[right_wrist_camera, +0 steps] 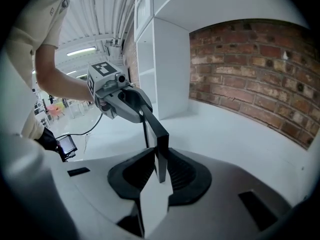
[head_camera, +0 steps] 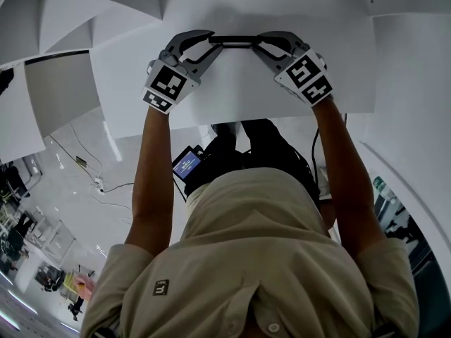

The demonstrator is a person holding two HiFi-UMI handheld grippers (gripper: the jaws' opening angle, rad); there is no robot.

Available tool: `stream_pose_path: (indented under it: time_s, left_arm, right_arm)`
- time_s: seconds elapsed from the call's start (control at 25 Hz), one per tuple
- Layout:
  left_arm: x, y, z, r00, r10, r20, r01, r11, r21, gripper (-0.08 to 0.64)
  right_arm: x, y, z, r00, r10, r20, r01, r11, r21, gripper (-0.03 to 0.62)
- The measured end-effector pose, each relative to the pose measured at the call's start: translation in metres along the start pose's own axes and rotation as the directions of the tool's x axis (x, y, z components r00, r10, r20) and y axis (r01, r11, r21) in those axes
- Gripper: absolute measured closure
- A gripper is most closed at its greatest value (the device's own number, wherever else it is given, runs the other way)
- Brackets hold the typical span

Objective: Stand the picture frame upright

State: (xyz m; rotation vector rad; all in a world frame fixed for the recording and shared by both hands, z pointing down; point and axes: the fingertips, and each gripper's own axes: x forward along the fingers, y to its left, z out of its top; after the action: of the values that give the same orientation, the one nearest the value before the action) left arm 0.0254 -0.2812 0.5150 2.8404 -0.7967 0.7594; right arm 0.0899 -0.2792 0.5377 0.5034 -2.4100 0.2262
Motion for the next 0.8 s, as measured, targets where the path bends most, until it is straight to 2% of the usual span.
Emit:
stream_pose_path:
  time_s: [0.16, 0.4, 0.8]
  left_arm:
    - [-0.002, -0.001, 0.001, 1.000, -0.013, 0.008, 0.013, 1.000, 0.000, 0.439]
    - [-0.001, -0.005, 0.005, 0.999, -0.034, 0.012, 0.034, 0.999, 0.012, 0.437]
    - [-0.012, -0.005, 0.005, 0.999, -0.033, 0.012, 0.033, 0.999, 0.020, 0.437]
  right_arm:
    - [0.001, 0.001, -0.001, 1.000, 0.003, -0.013, -0.004, 1.000, -0.027, 0.514]
    - [-0.001, 0.003, -0.003, 1.000, 0.019, -0.015, -0.020, 0.999, -0.035, 0.472]
    - [0.000, 0.007, 0.002, 1.000, 0.004, -0.016, -0.005, 0.999, -0.035, 0.466]
